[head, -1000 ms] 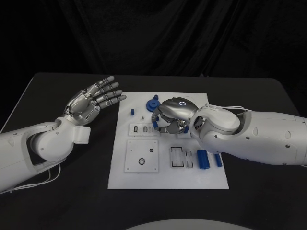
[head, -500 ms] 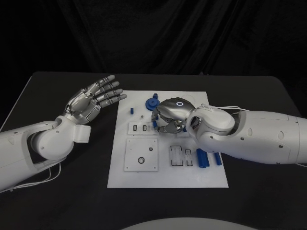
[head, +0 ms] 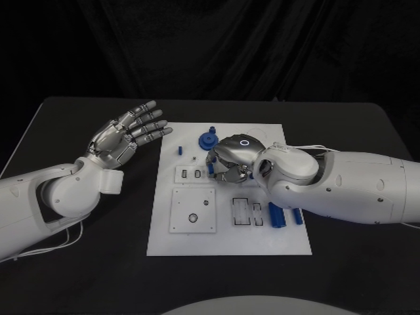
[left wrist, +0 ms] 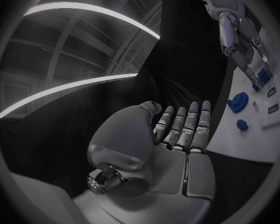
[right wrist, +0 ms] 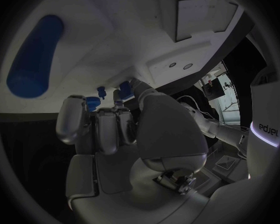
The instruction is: Assemble the parts on the task board
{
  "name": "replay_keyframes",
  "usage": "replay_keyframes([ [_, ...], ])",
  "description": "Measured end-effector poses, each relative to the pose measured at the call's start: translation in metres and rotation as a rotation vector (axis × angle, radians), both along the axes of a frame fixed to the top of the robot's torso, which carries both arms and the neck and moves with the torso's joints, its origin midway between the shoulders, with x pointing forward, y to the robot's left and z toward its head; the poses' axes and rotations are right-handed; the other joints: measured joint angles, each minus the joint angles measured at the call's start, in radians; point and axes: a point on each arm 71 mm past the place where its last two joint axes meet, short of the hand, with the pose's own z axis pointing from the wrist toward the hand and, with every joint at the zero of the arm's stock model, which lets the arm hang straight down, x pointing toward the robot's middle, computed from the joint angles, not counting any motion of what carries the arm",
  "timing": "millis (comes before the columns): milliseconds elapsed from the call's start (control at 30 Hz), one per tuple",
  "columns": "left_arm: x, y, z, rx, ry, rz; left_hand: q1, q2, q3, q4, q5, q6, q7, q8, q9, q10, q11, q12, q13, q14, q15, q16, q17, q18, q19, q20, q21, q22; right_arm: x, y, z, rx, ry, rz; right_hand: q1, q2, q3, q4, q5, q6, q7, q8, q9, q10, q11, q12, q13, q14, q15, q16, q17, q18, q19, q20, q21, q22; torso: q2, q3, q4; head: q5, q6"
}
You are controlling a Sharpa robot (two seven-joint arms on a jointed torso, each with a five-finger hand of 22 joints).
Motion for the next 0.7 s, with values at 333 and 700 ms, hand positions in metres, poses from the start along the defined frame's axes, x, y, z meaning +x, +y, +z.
replay_keyframes([
  [333,0.0008,0.0013,-0.0007,0.002,0.000,0.002,0.000,0.000,0.000,0.000,0.000,0.000,0.000,0.000,0.000,0.000,0.000,0.000,0.000,0.000,0.000,0.000,0.000,0.000,0.000,0.000,0.000,0.000,0.0005,0.0001,-0.0002,-0.003,0.000,0.006,-0.012,-0.017,-0.060,0.033,-0.113,-0.131,-0.006,-0.069,-0.066,-0.049,-0.003,-0.036,-0.004,0.000,0.000,-0.011,0.000,0.000,-0.005,0.005,-0.027,0.000,0.000,0.0000,0.0008,-0.002,-0.001],
  [700,-0.0004,0.0047,-0.0006,0.020,-0.008,0.011,-0.010,-0.010,0.033,-0.033,0.000,0.009,0.009,0.007,0.001,0.006,0.006,0.013,0.000,-0.005,0.005,0.026,-0.001,0.000,0.017,0.002,0.016,0.008,-0.0036,-0.0086,0.0039,0.046,-0.026,0.027,0.046,-0.075,-0.110,0.175,-0.128,-0.226,-0.016,-0.095,-0.139,-0.100,-0.011,-0.066,-0.053,0.000,0.000,-0.017,0.000,0.000,-0.014,-0.004,-0.055,0.000,-0.001,0.0001,-0.0010,0.006,0.011],
])
